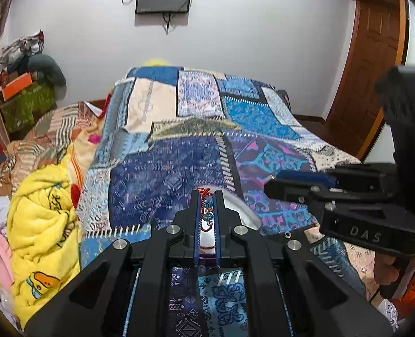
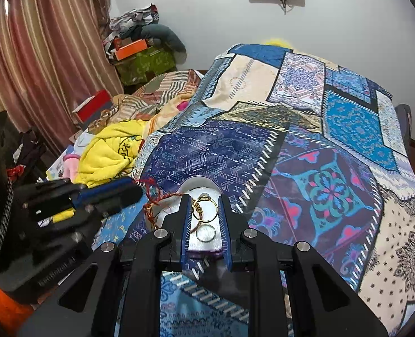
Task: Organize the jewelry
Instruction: 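Grasp the gold ring with the right tool while the left tool carries the string bracelet to the tin, then open both tools to drop the string bracelet and gold ring into the tin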
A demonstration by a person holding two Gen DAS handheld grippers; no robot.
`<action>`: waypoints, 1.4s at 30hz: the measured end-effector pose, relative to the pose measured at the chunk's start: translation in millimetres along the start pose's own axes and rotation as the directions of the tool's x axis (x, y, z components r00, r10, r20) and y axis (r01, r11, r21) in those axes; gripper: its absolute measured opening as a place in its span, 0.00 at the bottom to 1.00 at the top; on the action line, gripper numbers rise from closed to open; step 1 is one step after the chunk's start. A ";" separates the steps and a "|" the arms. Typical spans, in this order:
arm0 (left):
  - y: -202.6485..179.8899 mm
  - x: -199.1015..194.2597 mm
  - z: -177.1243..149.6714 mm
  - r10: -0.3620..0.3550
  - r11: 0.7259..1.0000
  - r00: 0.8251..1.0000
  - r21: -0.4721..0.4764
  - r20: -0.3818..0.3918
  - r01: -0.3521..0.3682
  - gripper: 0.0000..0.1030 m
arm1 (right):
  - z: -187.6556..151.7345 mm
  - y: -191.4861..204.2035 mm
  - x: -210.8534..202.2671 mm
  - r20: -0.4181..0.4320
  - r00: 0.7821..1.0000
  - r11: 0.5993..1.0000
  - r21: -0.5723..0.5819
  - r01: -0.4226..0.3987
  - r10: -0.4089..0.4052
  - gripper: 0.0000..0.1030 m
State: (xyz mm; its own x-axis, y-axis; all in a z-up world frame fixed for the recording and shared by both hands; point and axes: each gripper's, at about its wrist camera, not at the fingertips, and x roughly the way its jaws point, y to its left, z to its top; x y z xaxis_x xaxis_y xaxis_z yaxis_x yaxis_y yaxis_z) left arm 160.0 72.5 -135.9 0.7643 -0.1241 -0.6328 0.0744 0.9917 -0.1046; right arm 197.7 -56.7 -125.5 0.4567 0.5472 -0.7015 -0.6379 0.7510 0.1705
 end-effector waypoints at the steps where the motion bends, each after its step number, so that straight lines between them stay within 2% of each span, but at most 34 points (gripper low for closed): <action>1: 0.9 3.0 -1.7 -0.001 1.000 1.000 -0.001 -0.007 0.001 0.06 | 0.6 0.4 3.4 -0.006 1.000 1.000 -0.002 -0.004 0.004 0.17; 19: 11.0 44.2 -14.4 -0.016 1.000 0.996 0.001 -0.092 0.016 0.06 | -2.7 -5.8 47.2 -0.106 0.994 1.000 0.021 -0.016 0.019 0.17; 29: 8.0 44.4 -15.3 -0.010 1.000 0.995 0.018 -0.097 0.012 0.06 | -1.2 -1.1 44.0 -0.096 0.995 1.000 -0.005 -0.012 0.011 0.17; 34: 9.9 42.3 -14.0 0.018 1.000 0.995 0.009 -0.094 -0.017 0.07 | -0.5 -3.4 38.3 -0.087 0.996 0.999 -0.006 0.033 -0.034 0.33; 39: 11.0 36.9 -12.5 0.042 0.999 0.995 0.006 -0.089 -0.042 0.11 | -1.1 -10.2 21.3 -0.062 0.997 0.999 0.008 0.050 -0.050 0.33; 42: 9.0 32.3 -10.5 0.048 0.999 0.995 0.007 -0.086 -0.047 0.17 | -0.4 -14.5 9.4 -0.044 0.997 0.998 0.020 0.060 -0.059 0.33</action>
State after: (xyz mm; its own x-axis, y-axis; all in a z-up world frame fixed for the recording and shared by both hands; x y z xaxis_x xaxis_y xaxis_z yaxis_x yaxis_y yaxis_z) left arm 178.6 77.1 -165.3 0.7087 -0.0791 -0.7010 0.0430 0.9967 -0.0689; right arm 211.0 -62.7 -134.9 0.4657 0.4854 -0.7400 -0.5969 0.7896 0.1422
